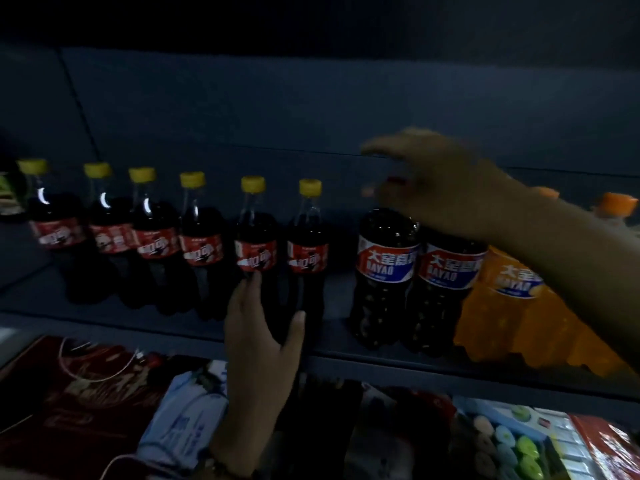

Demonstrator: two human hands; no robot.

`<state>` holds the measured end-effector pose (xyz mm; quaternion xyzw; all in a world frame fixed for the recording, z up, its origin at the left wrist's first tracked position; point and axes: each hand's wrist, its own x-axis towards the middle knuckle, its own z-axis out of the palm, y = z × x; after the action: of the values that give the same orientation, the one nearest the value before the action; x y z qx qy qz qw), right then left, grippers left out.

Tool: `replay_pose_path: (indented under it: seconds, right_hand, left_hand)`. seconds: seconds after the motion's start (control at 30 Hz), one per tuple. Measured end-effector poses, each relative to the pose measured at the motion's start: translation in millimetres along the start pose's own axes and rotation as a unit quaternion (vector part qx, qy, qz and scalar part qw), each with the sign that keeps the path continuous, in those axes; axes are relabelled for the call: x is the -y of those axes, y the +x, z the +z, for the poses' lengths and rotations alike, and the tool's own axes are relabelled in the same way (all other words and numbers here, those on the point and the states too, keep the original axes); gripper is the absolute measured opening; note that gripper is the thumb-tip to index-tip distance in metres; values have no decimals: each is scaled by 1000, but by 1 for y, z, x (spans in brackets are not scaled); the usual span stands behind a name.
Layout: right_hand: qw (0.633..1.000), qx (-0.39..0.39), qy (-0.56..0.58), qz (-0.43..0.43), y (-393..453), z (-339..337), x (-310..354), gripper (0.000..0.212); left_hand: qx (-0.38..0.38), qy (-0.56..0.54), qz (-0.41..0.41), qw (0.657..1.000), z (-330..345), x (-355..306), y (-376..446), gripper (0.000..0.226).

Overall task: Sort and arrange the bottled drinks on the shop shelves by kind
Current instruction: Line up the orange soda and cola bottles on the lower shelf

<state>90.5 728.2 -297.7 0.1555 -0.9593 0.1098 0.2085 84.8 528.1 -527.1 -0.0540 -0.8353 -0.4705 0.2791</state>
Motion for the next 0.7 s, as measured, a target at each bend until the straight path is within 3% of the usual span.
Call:
replay_pose_path:
  seconds: [0.23,0.47,0.7]
  right_hand:
    - [985,165,-29,-35,79,53,36,65]
    - [980,175,-86,-49,88,55,38,45]
    - [970,218,-89,-58,79,38,34,19]
  left_hand:
    - [42,-49,-51,997,6,52,28,92]
    - [33,-45,-44,997,13,62,32,65]
    - [79,-55,-9,995,13,60,26,69]
